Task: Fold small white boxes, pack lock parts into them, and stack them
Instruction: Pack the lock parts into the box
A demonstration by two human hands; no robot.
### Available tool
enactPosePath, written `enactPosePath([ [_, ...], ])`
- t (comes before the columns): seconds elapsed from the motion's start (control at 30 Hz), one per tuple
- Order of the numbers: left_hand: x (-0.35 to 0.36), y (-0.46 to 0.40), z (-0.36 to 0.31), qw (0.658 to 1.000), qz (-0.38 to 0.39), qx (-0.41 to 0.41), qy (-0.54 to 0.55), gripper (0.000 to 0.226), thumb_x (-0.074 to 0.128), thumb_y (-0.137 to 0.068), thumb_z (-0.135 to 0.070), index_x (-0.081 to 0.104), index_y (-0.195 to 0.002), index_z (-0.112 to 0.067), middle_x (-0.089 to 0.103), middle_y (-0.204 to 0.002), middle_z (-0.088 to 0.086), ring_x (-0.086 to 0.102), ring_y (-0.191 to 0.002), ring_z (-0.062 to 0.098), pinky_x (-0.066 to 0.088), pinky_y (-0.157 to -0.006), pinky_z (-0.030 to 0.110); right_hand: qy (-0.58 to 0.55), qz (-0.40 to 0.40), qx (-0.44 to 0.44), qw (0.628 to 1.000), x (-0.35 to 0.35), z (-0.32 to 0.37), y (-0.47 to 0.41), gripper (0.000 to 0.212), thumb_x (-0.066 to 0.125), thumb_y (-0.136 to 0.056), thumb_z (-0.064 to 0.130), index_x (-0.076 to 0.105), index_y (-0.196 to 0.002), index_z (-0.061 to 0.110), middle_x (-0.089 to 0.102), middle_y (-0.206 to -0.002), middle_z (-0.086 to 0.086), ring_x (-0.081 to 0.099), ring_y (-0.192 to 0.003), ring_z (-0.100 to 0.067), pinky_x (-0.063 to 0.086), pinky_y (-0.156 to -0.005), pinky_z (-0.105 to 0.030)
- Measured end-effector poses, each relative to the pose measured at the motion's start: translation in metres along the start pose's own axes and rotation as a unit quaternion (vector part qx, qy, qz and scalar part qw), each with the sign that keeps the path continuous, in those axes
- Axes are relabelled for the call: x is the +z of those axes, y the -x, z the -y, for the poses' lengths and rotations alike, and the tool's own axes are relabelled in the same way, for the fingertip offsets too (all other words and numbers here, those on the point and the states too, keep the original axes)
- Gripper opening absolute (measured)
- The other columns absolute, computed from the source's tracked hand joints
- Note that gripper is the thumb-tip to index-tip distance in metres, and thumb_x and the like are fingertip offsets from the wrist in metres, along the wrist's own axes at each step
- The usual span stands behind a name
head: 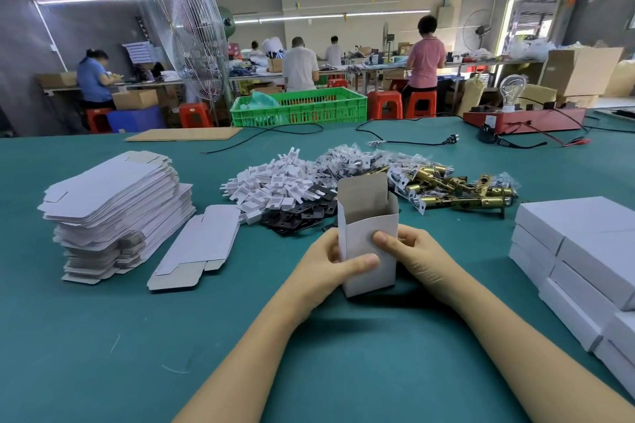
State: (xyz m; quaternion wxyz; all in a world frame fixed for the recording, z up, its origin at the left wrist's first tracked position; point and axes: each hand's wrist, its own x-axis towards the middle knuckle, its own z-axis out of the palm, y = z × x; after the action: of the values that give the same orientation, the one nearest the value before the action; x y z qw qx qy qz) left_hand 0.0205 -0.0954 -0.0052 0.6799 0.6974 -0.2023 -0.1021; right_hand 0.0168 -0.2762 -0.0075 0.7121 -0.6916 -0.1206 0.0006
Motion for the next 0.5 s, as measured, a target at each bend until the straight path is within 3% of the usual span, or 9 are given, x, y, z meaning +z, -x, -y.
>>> enactPosePath([
  [0.07, -0.011, 0.000, -0.010, 0.999, -0.018, -0.029, 0.035, 0.049, 0.082, -0.075, -0.033, 0.059, -0.115, -0.015, 0.071, -0.114, 0.005, 0.069, -0.102, 0.019, 0.056, -0.089, 0.035, -0.007, -0.001, 0.002, 1.000, -0.001, 0.001, 0.000, 0.027, 0.070, -0.073, 0.042, 0.077, -0.091, 0.023, 0.075, -0.096, -0.002, 0.070, -0.086, -0.008, 0.051, -0.070, -0.015],
  [0.13, -0.028, -0.002, -0.023, 0.995, -0.078, -0.051, 0.045, 0.030, 0.069, -0.085, -0.035, 0.060, -0.105, -0.016, 0.072, -0.108, 0.005, 0.071, -0.093, 0.019, 0.057, -0.084, 0.033, -0.010, 0.000, 0.006, 1.000, -0.003, 0.001, -0.001, 0.029, 0.070, -0.072, 0.044, 0.077, -0.092, 0.023, 0.075, -0.098, -0.001, 0.071, -0.088, -0.009, 0.051, -0.070, -0.014],
  [0.23, -0.063, -0.008, -0.035, 0.967, -0.242, -0.074, 0.038, 0.010, 0.059, -0.097, -0.025, 0.062, -0.093, -0.015, 0.075, -0.092, 0.003, 0.072, -0.078, 0.015, 0.056, -0.075, 0.029, -0.011, 0.012, 0.016, 1.000, -0.008, 0.001, -0.002, 0.025, 0.075, -0.075, 0.043, 0.077, -0.094, 0.026, 0.075, -0.099, -0.001, 0.071, -0.091, -0.011, 0.051, -0.071, -0.015],
  [0.33, -0.095, -0.019, -0.038, 0.922, -0.377, -0.087, -0.008, 0.013, 0.052, -0.097, -0.012, 0.057, -0.084, -0.014, 0.071, -0.091, 0.008, 0.064, -0.071, 0.016, 0.049, -0.067, 0.028, -0.016, 0.031, 0.025, 0.999, -0.011, 0.000, -0.005, 0.032, 0.074, -0.073, 0.045, 0.076, -0.098, 0.025, 0.074, -0.103, -0.002, 0.070, -0.095, -0.013, 0.052, -0.074, -0.017],
  [0.43, -0.118, -0.037, -0.034, 0.875, -0.430, -0.084, -0.204, 0.016, 0.043, -0.097, -0.011, 0.059, -0.099, -0.010, 0.070, -0.103, 0.011, 0.057, -0.080, 0.023, 0.045, -0.072, 0.034, -0.017, 0.047, 0.022, 0.999, -0.013, -0.002, -0.006, 0.043, 0.077, -0.069, 0.052, 0.075, -0.102, 0.024, 0.074, -0.106, -0.003, 0.069, -0.099, -0.016, 0.053, -0.077, -0.020],
  [0.5, -0.130, -0.046, -0.028, 0.827, -0.393, -0.105, -0.388, 0.027, 0.041, -0.099, -0.015, 0.060, -0.116, -0.010, 0.066, -0.114, 0.010, 0.055, -0.096, 0.029, 0.044, -0.080, 0.037, -0.016, 0.053, 0.017, 0.998, -0.014, -0.004, -0.008, 0.053, 0.079, -0.064, 0.059, 0.074, -0.104, 0.024, 0.073, -0.108, -0.003, 0.069, -0.101, -0.017, 0.054, -0.083, -0.024],
])
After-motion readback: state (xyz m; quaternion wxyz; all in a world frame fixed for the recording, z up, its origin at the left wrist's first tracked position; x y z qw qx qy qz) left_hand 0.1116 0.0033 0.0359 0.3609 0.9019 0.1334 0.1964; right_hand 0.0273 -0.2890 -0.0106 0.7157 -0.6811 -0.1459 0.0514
